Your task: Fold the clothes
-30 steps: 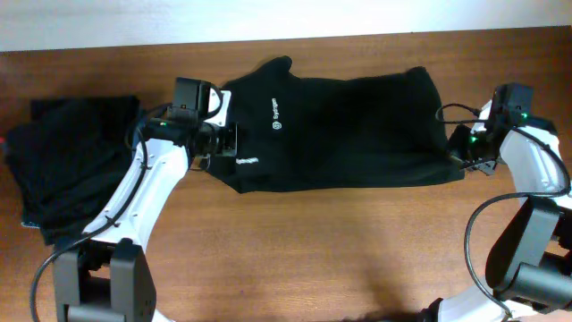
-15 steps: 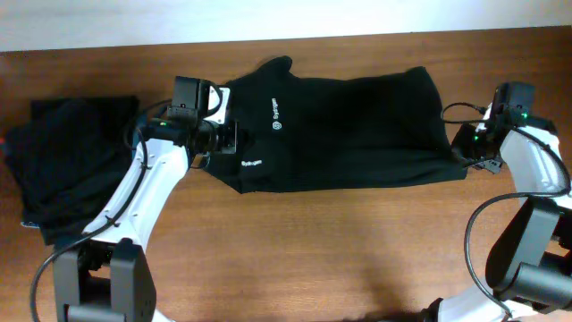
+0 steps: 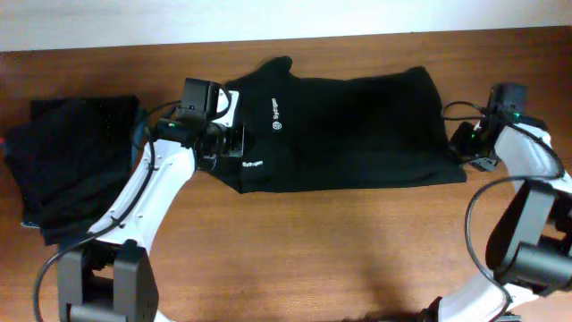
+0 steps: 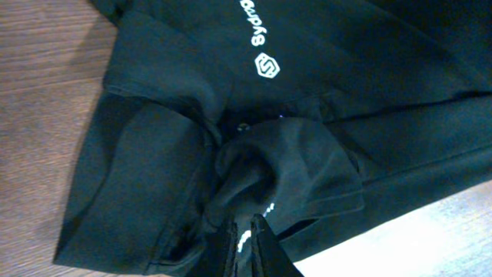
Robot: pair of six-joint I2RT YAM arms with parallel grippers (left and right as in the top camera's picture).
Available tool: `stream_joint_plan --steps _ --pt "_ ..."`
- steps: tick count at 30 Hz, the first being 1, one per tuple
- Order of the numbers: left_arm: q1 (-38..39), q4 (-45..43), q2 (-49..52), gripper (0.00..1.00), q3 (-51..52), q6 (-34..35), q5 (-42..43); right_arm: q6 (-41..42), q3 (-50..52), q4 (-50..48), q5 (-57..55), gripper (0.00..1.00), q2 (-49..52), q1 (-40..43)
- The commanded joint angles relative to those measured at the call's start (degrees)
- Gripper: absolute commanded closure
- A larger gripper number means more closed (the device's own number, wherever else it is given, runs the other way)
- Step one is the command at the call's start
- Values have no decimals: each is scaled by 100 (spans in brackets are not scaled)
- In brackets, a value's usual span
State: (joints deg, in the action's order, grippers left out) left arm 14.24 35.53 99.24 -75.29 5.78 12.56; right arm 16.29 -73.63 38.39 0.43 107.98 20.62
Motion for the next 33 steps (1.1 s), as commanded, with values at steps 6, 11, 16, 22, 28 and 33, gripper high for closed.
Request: stream_joint_plan --steps 6,11,16,22,28,33 --pt "116 352 50 93 -72 -72 -35 50 -114 -83 -114 39 245 13" --pt "170 776 50 94 -72 -72 31 48 -332 848 -111 41 -61 7" --pt "581 605 68 98 -72 -402 24 -114 -516 1539 81 41 -199 2" --pt "809 278 428 98 -72 -409 28 -927 -531 1633 1200 46 -199 -4" --pt "796 -402 1038 98 -72 -413 -11 -1163 -531 1602 1270 46 -190 -72" --pt "654 -1335 1469 97 -72 -409 -168 -1360 -496 1384 1246 46 -85 -146"
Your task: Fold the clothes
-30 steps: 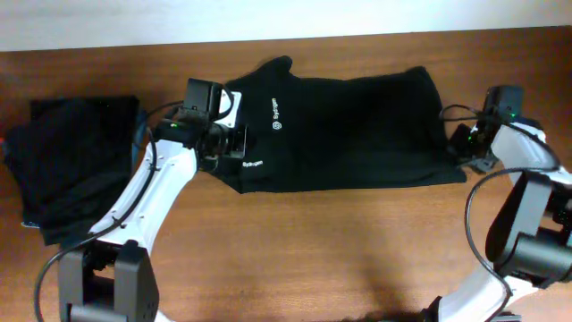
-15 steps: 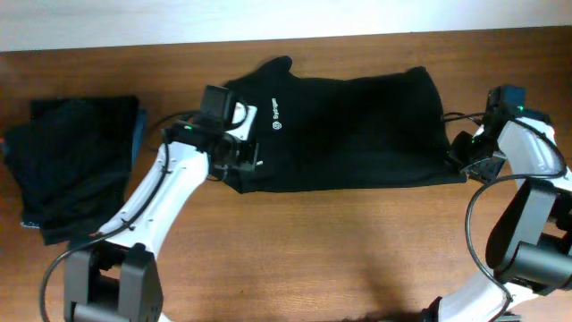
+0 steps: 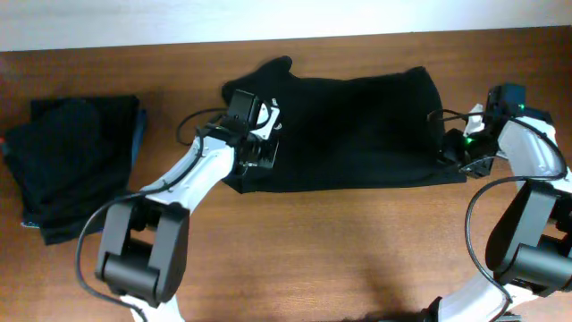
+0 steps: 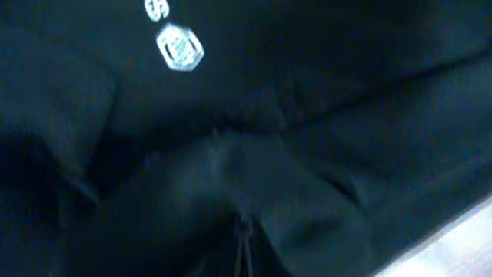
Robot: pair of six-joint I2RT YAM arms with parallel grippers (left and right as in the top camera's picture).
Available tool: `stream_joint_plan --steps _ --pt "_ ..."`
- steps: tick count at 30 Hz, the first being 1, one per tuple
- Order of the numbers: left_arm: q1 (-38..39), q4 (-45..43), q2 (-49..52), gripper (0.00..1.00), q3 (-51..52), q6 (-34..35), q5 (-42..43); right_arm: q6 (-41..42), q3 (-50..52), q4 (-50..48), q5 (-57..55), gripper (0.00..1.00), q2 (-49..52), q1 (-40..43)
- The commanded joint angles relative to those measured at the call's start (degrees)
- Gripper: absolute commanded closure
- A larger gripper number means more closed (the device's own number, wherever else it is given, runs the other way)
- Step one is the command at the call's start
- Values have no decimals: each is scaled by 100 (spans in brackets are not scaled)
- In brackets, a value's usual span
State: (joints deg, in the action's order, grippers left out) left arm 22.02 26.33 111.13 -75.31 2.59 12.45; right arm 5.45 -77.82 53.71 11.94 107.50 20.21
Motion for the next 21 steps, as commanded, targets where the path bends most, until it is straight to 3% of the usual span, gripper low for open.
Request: stream_joint_plan --steps 1,17,21 --pt "-149 -518 343 97 -70 -90 -184 -275 -72 -199 96 46 0 -109" --pt "-621 -354 730 93 -70 -90 -348 -317 -46 -603 85 45 1504 -116" --pt "-634 -332 750 92 -70 -90 -708 -313 -39 -575 -280 45 1663 -107"
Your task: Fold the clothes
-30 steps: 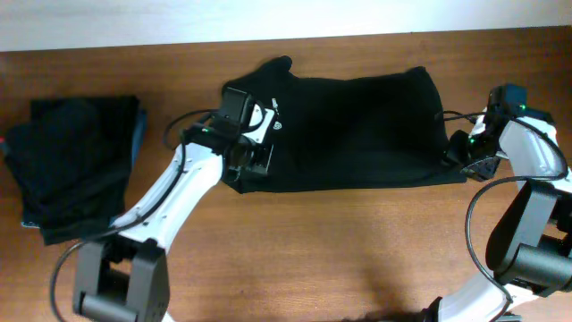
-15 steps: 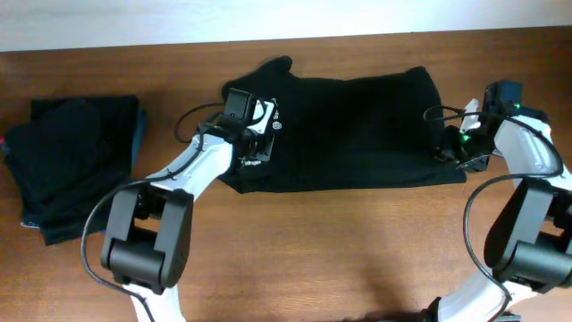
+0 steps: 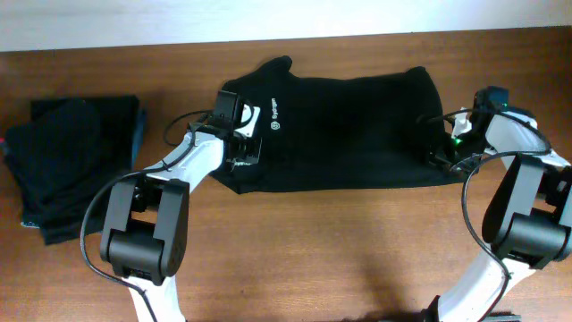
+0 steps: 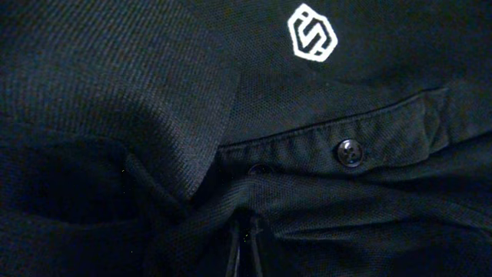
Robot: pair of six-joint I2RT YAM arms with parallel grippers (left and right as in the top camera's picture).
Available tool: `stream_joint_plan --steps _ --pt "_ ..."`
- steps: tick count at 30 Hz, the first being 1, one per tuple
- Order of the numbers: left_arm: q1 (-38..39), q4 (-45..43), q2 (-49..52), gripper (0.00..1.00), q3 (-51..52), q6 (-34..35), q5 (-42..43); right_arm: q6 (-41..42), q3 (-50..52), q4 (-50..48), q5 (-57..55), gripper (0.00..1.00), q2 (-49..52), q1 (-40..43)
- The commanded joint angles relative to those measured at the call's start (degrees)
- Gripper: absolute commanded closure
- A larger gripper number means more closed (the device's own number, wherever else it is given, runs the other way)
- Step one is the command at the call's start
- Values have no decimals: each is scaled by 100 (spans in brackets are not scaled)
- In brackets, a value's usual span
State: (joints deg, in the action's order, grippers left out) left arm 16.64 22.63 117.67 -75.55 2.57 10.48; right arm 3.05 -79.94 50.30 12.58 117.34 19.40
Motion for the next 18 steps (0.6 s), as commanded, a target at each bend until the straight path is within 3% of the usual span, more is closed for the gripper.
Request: stream_joint_plan --steps 1,3,10,18 --pt "-96 52 107 92 -46 -87 -590 -70 173 -221 -483 45 680 -26" --pt "-103 59 151 92 -46 -87 -605 -70 173 -188 -715 41 680 2" --pt "-184 310 243 92 -46 -26 -756 39 173 -122 -835 41 680 122" --pt "-385 1532 243 93 -46 367 -734 39 173 -103 -835 41 680 136"
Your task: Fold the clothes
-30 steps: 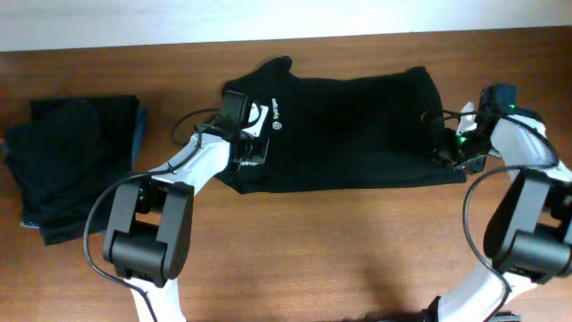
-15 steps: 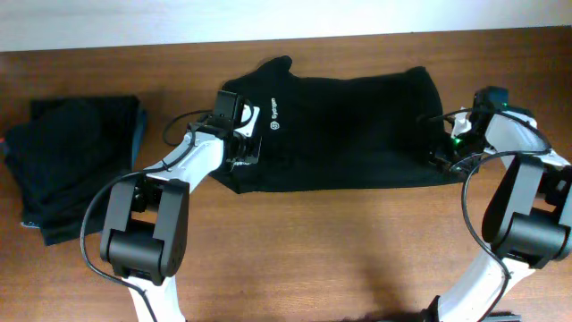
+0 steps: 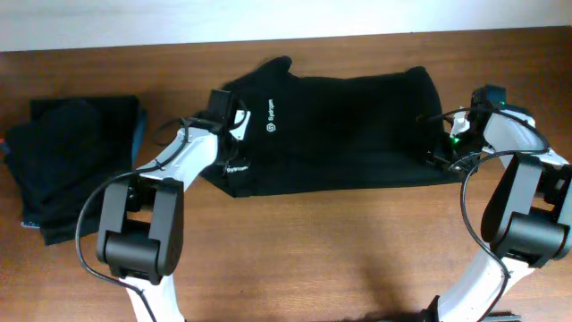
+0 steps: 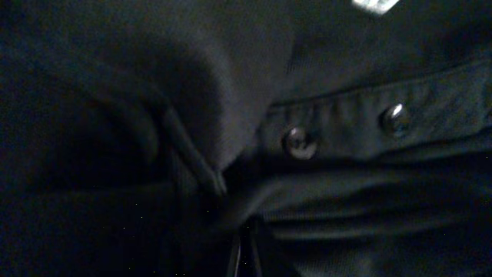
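Observation:
A black polo shirt [image 3: 349, 125] lies spread across the far middle of the table, with a small white logo [image 3: 268, 127] near its left end. My left gripper [image 3: 232, 139] sits on that left end by the collar. In the left wrist view it [image 4: 244, 252] is shut, pinching bunched black cloth just below the button placket [image 4: 298, 142]. My right gripper [image 3: 444, 150] rests on the shirt's right edge. Its fingers are too small and dark against the cloth to read.
A stack of dark folded clothes [image 3: 67, 165] lies at the table's left edge, with a blue strip showing at its right side. The wooden table [image 3: 313, 250] stretches in front of the shirt. Both arm bases stand at the near edge.
My left gripper has shifted a little to the left with the cloth. White lettering now shows on the shirt's lower left corner. The right gripper has hardly moved.
At first my left gripper held bunched cloth at the shirt's left edge, and the right gripper was just off the right hem. Then the left gripper was farther right over the chest. After that it was back toward the collar, with the right gripper on the hem.

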Robot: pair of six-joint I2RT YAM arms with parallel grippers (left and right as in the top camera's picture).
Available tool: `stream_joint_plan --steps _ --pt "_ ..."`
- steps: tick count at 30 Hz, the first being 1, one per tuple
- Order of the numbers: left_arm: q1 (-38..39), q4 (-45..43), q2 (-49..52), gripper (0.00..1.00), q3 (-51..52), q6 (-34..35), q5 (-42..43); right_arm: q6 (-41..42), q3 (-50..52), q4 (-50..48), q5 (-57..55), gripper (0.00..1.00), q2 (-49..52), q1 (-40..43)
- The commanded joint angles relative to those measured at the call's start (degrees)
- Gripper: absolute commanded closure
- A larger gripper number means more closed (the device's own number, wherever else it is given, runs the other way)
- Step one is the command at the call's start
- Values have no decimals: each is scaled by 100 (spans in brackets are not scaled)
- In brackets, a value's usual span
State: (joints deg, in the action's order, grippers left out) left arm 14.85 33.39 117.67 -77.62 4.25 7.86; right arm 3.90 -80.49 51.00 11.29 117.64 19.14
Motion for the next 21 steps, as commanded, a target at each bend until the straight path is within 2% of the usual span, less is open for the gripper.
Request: stream_joint_plan --steps 1,10,14,21 --pt "-229 503 243 93 162 197 -472 -46 227 -173 -704 41 649 162" --pt "-302 957 243 93 162 557 -468 -46 227 -85 -704 41 649 162" --pt "-304 649 243 93 122 553 -470 -48 223 -66 -656 41 634 151" --pt "-302 968 105 89 -988 358 -468 -46 -396 546 -553 41 168 151"
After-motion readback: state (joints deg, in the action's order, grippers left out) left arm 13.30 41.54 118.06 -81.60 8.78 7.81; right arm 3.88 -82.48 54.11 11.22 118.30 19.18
